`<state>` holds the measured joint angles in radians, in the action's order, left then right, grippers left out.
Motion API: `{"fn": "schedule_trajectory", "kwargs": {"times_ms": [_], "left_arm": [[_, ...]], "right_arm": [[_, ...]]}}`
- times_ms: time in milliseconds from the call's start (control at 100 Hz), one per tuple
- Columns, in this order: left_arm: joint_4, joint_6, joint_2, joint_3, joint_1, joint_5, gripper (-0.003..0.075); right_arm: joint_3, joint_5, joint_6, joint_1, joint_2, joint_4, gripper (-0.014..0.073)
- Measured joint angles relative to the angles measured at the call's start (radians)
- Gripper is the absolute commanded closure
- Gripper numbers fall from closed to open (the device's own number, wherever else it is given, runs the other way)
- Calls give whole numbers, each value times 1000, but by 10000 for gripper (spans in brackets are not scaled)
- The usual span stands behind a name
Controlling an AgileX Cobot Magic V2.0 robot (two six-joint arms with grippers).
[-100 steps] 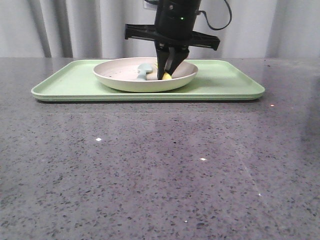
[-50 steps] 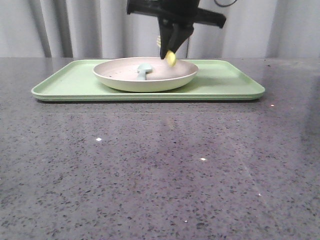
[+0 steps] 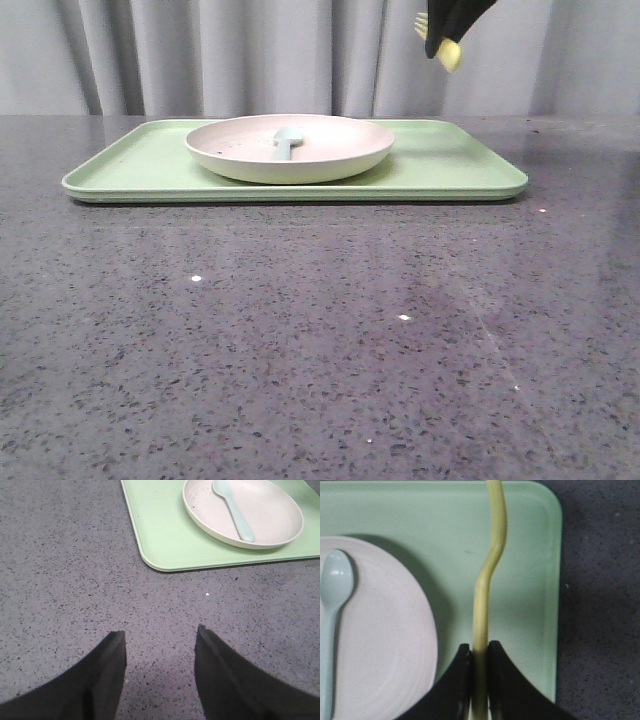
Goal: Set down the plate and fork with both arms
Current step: 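Lift the yellow fork out of the plate with the right gripper, then lower the fork onto the tray beside the plate and release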
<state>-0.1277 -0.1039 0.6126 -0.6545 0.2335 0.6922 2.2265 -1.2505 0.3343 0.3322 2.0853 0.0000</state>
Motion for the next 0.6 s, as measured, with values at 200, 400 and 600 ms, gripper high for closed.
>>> {"fn": "schedule_trajectory", "kwargs": {"times_ms": [200,400,600], "left_arm": [[-20,0,0,0,0,0,408],[-28,0,0,0,0,0,408],[-32,0,0,0,0,0,408]], "right_arm": [[0,-1,-8,-9,2,0,660],[-5,-1,-12,-9,55,9,660],[-9,-1,-26,-9,101,33,660]]}}
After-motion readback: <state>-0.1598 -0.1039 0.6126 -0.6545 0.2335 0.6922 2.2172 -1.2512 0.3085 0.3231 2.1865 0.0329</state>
